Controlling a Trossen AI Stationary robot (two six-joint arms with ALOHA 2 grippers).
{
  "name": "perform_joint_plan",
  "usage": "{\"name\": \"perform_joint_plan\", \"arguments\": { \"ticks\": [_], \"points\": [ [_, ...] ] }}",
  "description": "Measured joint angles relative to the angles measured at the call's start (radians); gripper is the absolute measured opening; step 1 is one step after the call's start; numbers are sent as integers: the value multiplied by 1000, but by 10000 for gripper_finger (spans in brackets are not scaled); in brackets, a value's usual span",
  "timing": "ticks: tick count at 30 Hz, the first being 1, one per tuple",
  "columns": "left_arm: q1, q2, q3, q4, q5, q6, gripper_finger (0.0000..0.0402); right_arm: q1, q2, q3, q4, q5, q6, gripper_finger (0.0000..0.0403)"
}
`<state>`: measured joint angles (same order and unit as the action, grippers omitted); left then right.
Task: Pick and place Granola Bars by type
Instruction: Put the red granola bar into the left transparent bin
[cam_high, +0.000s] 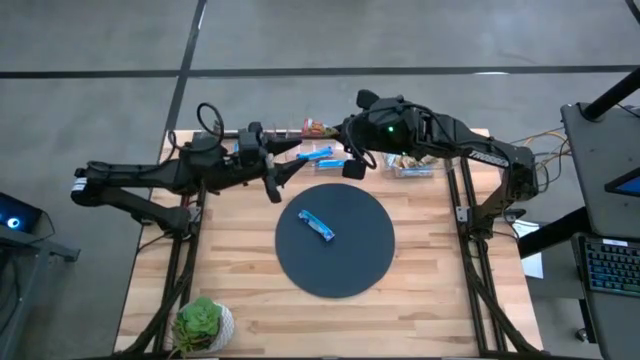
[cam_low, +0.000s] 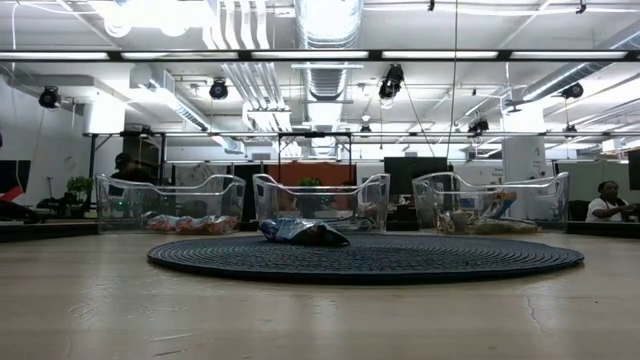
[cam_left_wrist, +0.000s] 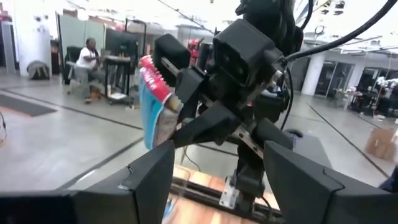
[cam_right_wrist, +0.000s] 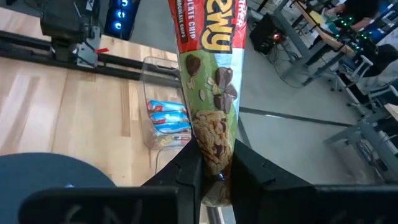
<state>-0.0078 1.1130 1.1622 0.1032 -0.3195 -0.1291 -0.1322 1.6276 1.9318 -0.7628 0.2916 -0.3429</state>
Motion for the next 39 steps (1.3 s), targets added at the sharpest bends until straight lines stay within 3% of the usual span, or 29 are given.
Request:
{"name": "perform_joint_plan", "arguments": {
  "ticks": [17,39],
  "points": [
    [2,95,0,161,-238,39,230,0,10,-7,40,2,21,43],
    [19,183,100,201,-267,102,229,1,10,-11,44,1,37,43]
  ]
}}
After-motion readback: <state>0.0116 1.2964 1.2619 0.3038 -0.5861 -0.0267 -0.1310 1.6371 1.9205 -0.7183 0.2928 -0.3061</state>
